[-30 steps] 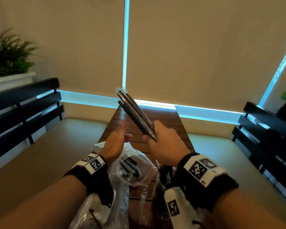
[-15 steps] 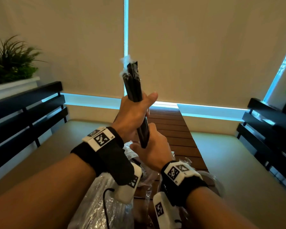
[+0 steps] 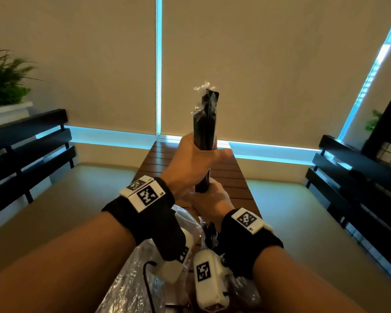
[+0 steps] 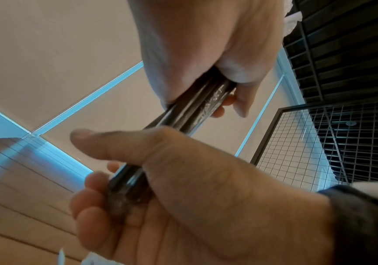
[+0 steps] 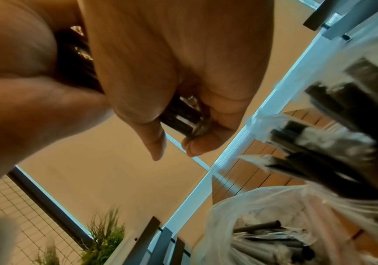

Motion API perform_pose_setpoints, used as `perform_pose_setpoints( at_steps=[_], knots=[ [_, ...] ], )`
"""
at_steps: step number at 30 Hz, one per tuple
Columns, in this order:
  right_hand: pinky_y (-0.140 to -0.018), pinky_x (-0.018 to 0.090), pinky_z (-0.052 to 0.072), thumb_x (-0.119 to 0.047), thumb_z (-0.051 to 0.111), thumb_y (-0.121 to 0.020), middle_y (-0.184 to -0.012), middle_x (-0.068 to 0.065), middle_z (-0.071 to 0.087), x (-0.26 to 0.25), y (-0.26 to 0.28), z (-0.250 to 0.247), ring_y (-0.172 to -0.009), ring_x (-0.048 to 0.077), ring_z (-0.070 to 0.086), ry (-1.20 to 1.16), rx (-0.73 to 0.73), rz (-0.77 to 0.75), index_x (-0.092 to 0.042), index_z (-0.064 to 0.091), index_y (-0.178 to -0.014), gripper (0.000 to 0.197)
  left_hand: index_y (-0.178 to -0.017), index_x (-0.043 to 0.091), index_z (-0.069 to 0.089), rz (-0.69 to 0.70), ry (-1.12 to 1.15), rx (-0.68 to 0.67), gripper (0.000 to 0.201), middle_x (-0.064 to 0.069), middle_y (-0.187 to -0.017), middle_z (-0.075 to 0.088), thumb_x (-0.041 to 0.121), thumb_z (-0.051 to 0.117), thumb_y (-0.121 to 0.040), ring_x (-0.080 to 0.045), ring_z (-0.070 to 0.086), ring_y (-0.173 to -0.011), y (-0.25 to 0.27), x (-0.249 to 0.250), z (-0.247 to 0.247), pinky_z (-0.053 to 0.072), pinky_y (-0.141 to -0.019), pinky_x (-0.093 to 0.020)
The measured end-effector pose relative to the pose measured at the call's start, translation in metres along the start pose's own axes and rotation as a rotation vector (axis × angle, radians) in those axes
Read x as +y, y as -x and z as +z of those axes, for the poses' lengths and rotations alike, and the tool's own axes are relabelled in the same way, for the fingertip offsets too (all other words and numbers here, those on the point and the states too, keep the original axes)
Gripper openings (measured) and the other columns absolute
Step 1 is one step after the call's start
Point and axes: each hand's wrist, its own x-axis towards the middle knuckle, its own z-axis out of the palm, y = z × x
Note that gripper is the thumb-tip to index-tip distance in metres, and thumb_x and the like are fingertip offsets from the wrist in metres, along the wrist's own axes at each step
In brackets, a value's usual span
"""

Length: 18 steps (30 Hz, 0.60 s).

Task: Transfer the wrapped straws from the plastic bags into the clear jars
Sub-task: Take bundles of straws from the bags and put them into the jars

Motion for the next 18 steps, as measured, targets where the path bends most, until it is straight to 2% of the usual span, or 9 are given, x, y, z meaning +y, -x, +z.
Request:
perform_pose_setpoints(
  at_steps=[3,6,9,12,15,18],
  knots=[
    [-0.061,0.026,0.05,-0.047,0.077,-0.067,-0.101,0.002,0.068,0.014,0.009,-0.006,-0.083,0.018,0.066,0.07,0.038,-0.009,-0.024,0.054,-0.113,0.056,-0.075,0.008,0.051,0.002,-0.005,-0.009,0.026,-0.006,-0.069,0.042,0.013,0.075,-0.083,-0.015,0.045,-0.066,0.009,-0.003,0.006,0.044,-0.066,-0.029],
    [-0.077,0.033,0.052,-0.036,0.077,-0.076,-0.105,0.0,0.063,0.021,0.022,-0.014,-0.094,0.018,0.061,0.119,0.088,-0.095,-0.022,0.047,-0.113,0.049,-0.072,0.003,0.05,0.01,0.002,-0.002,0.028,-0.011,-0.071,0.044,0.014,0.072,-0.086,-0.021,0.045,-0.068,0.013,-0.003,0.011,0.045,-0.07,-0.035],
    [-0.077,0.038,0.055,-0.028,0.076,-0.076,-0.101,0.001,0.062,0.025,0.032,-0.019,-0.091,0.021,0.061,0.224,0.181,-0.256,-0.023,0.042,-0.104,0.044,-0.072,0.007,0.05,0.009,0.018,0.012,0.028,-0.011,-0.07,0.045,0.015,0.071,-0.087,-0.022,0.048,-0.068,0.018,-0.002,0.018,0.048,-0.071,-0.037],
    [-0.075,0.046,0.055,-0.034,0.07,-0.067,-0.097,0.0,0.056,0.029,0.038,-0.023,-0.091,0.026,0.059,0.342,0.267,-0.319,-0.027,0.041,-0.104,0.047,-0.072,0.004,0.05,-0.013,0.078,0.0,0.028,-0.01,-0.07,0.042,0.012,0.071,-0.087,-0.023,0.043,-0.067,0.025,-0.006,0.025,0.045,-0.068,-0.038],
    [-0.084,0.05,0.051,-0.046,0.068,-0.064,-0.108,0.0,0.054,0.033,0.049,-0.031,-0.103,0.028,0.055,0.492,0.276,-0.282,-0.031,0.04,-0.117,0.061,-0.067,0.006,0.047,-0.037,0.092,-0.008,0.032,-0.01,-0.068,0.04,0.011,0.07,-0.088,-0.022,0.044,-0.067,0.032,-0.011,0.029,0.046,-0.068,-0.036],
    [-0.097,0.05,0.044,-0.047,0.074,-0.068,-0.126,0.004,0.047,0.039,0.059,-0.042,-0.119,0.029,0.045,0.577,0.197,-0.16,-0.031,0.034,-0.135,0.08,-0.063,0.013,0.043,-0.03,0.067,-0.005,0.037,-0.01,-0.066,0.039,0.013,0.07,-0.089,-0.023,0.043,-0.067,0.038,-0.021,0.031,0.045,-0.069,-0.035]
  ],
)
